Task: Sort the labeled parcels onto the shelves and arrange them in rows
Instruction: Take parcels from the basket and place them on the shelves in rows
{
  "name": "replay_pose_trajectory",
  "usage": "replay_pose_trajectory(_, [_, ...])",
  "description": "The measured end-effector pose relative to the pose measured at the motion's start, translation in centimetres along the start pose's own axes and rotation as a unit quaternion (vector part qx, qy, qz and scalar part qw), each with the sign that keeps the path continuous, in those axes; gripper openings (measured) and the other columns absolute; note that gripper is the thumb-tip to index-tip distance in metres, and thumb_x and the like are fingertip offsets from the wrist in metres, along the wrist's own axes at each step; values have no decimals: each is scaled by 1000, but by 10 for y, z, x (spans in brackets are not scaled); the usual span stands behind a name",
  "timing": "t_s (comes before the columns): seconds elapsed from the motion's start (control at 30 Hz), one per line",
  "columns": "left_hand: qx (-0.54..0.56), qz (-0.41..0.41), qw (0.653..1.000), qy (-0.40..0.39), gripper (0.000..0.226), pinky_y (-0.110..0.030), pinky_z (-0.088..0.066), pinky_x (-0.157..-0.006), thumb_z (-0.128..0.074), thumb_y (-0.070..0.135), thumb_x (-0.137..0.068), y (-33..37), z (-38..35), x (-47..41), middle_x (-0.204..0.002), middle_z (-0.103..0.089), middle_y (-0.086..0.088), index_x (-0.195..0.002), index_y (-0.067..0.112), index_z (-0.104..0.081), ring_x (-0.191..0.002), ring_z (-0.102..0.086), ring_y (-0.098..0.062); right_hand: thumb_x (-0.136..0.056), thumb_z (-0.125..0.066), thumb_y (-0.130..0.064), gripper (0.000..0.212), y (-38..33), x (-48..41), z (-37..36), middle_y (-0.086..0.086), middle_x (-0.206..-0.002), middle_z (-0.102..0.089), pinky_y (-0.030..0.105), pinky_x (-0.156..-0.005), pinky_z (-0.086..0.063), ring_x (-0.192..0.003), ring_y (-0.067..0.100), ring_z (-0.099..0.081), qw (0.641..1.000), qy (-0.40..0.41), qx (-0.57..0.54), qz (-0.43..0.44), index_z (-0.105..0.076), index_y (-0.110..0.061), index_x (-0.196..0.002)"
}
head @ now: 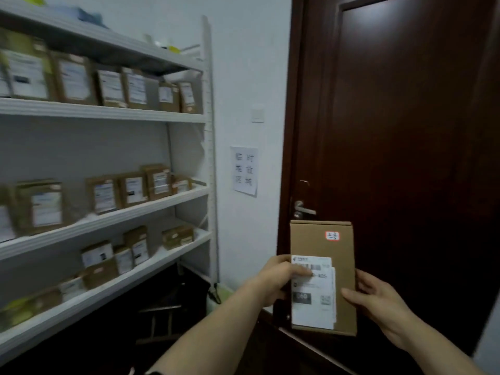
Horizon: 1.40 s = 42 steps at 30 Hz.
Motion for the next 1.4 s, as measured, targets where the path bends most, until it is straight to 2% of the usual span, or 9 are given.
replay_pose_trajectory(0.17, [-11,8,997,74,30,-46,-51,-89,-68,11,-81,-9,48,27,-105,-71,0,-110,18,-63,-101,-64,-19,-71,-78,-4,84,-4,2,-56,16,-142,-45,49,-109,-35,-134,28,-38,998,-68,-10,-1,-39,-20,-144])
replay_pose_trajectory(0.3, [-3,15,990,143,22,-51,-47,-98,-67,11,-83,-18,92,58,-107,-71,0,-102,21,-67,-107,-62,-21,-29,-95,-44,113,4,-1,-107,6,-119,-64,48,-103,-42,-117,25,-56,991,-131,-21,-19,-52,-28,-132])
replay_pose_trajectory(0.43, [5,18,980,198,14,-51,-49,-95,-66,13,-85,-25,131,91,-104,-72,-1,-94,24,-68,-103,-66,-24,-76,-73,-3,63,2,6,-160,6,-105,-68,43,-95,-47,-102,25,-64,982,-186,-26,-35,-51,-15,-134])
replay_pose_trajectory(0.8, [23,8,956,292,17,-42,-54,-88,-63,10,-88,-44,198,165,-98,-74,2,-100,23,-67,-94,-68,-19,-84,-65,3,59,9,19,-260,15,-120,-63,32,-66,-48,-108,30,-60,954,-293,-5,-58,-48,-13,-137])
replay_pose_trajectory(0.87, [29,6,950,310,21,-43,-54,-89,-63,9,-88,-48,206,178,-102,-73,0,-104,22,-66,-97,-68,-19,-84,-66,2,58,10,23,-276,15,-122,-62,33,-68,-49,-112,30,-58,950,-307,-1,-57,-49,-15,-136])
replay_pose_trajectory(1.0, [26,5,939,343,20,-45,-54,-89,-66,10,-86,-56,222,206,-100,-74,1,-102,22,-66,-96,-69,-19,-78,-73,-1,66,14,34,-307,13,-120,-63,49,-92,-51,-109,31,-60,941,-333,20,-62,-47,-14,-138])
replay_pose_trajectory(1.13, [10,16,937,350,28,-46,-55,-87,-76,12,-79,-58,241,229,-98,-75,-2,-105,14,-64,-93,-71,-19,-72,-77,2,60,8,40,-330,8,-102,-69,45,-92,-51,-97,25,-64,926,-371,41,-55,-55,-9,-126])
replay_pose_trajectory(1.27, [-60,45,939,336,37,-38,-59,-79,-80,6,-73,-52,264,235,-94,-74,-3,-103,7,-59,-87,-72,-17,-45,-94,-17,110,-10,30,-345,7,-131,-56,38,-99,-44,-113,22,-55,931,-359,71,11,-40,-15,-140])
replay_pose_trajectory(1.4, [-135,66,944,293,34,-32,-59,-77,-80,3,-72,-42,291,217,-89,-72,1,-95,13,-58,-84,-71,-12,-54,-92,-19,119,-39,6,-362,4,-146,-37,36,-108,-35,-130,23,-41,903,-370,190,107,-23,-29,-149])
Point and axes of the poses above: each hand's wrist, its own x-axis away from the middle knuckle, its own z-axis out of the back of the hand, y = z × x, the point moved 2 cm from there along -x, towards the middle knuckle
